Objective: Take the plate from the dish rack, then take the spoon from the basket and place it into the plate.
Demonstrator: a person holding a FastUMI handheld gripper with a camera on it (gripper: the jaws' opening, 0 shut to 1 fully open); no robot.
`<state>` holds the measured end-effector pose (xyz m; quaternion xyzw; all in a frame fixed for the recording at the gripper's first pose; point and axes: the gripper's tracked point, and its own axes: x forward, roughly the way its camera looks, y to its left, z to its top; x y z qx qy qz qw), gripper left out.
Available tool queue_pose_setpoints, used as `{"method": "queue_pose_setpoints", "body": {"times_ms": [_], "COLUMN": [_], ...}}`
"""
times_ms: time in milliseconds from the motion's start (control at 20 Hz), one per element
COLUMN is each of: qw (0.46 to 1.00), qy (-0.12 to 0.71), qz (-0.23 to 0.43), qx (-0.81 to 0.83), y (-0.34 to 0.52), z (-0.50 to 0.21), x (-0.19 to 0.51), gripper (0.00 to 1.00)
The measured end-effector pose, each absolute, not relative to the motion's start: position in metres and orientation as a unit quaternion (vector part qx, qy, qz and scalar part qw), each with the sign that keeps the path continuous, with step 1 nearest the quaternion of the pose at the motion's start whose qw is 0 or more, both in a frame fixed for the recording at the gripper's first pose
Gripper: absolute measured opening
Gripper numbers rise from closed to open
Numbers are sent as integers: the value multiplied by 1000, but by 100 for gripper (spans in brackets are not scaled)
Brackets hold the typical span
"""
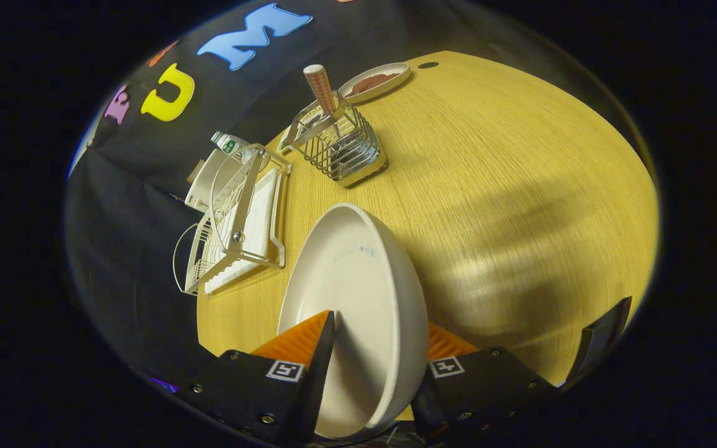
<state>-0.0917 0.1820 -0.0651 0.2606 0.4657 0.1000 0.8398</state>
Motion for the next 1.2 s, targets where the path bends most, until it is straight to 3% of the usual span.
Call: {"method": "queue_pose_setpoints", "body": {"times_ms": [200, 450, 800, 1200], "qw": [882, 947, 993, 997], "qy": [420, 291, 93, 10], "qz": [48, 6, 35, 70], "qx": [209, 138, 64, 9], "y": [134, 76, 75, 109], "z": [-47, 32, 143, 149], "x": [-84, -61, -30, 0], "gripper": [58, 58, 58, 58]}}
